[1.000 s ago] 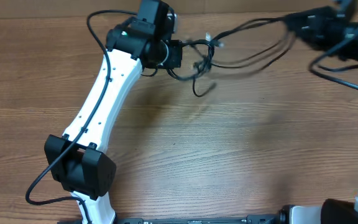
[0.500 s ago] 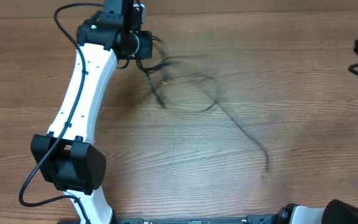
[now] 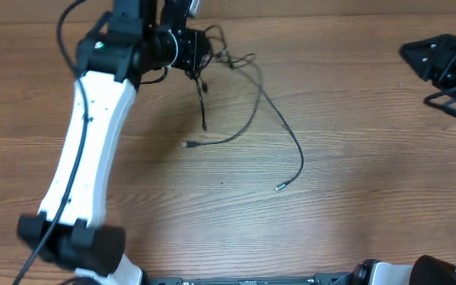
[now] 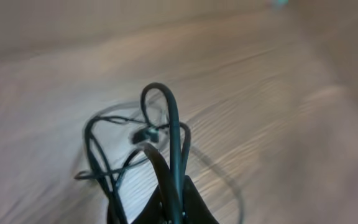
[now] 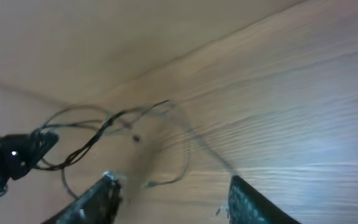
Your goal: Untangle cables
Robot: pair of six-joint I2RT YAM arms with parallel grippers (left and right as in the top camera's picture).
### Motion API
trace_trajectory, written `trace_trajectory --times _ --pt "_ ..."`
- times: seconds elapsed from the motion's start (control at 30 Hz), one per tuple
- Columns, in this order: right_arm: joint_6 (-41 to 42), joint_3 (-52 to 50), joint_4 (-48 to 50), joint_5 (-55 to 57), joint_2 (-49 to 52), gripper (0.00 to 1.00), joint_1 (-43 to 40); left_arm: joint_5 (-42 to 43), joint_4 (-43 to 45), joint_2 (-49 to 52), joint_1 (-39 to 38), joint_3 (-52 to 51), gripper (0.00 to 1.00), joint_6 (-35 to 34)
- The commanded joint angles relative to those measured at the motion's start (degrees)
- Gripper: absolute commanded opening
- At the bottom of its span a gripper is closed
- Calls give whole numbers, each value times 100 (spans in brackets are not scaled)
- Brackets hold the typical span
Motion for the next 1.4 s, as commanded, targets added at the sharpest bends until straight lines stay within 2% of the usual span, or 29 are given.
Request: trace_trajectory --times 0.0,0.1,0.27,0.37,0.5,0.6,0.67,0.7,0.83,1.03,1.2,1.37 --pt "-385 -57 55 -739 -162 66 570 1626 269 -761 -37 59 4 289" --pt "-385 -146 179 -734 -114 86 1189 1978 361 -905 -37 59 4 289" --pt "-315 -146 293 -697 63 98 2031 2205 372 -931 -33 59 4 146" --pt "483 -146 310 -155 278 100 2424 2203 455 -931 -31 59 4 -289" --pt "857 -146 345 68 586 99 2782 2175 658 -931 -15 59 4 -1021" --pt "870 -146 461 208 826 88 2992 2173 804 -931 26 59 4 -1775" --pt "758 -146 682 549 1005 85 3091 2175 863 -931 63 59 4 -2216" --pt "557 -146 769 566 1040 85 3108 2177 868 -931 76 59 4 -2306" --pt "-1390 -146 1165 306 1115 86 3115 2201 673 -931 118 59 4 -2306" --pt "-3718 -181 699 63 1224 84 3115 2511 352 -931 273 57 4 -2221" --pt "-4697 -234 479 -603 1519 85 3163 2835 350 -931 306 57 4 -2223" --pt "-5228 -245 590 -968 1709 91 3407 3250 352 -931 306 57 4 -2223"
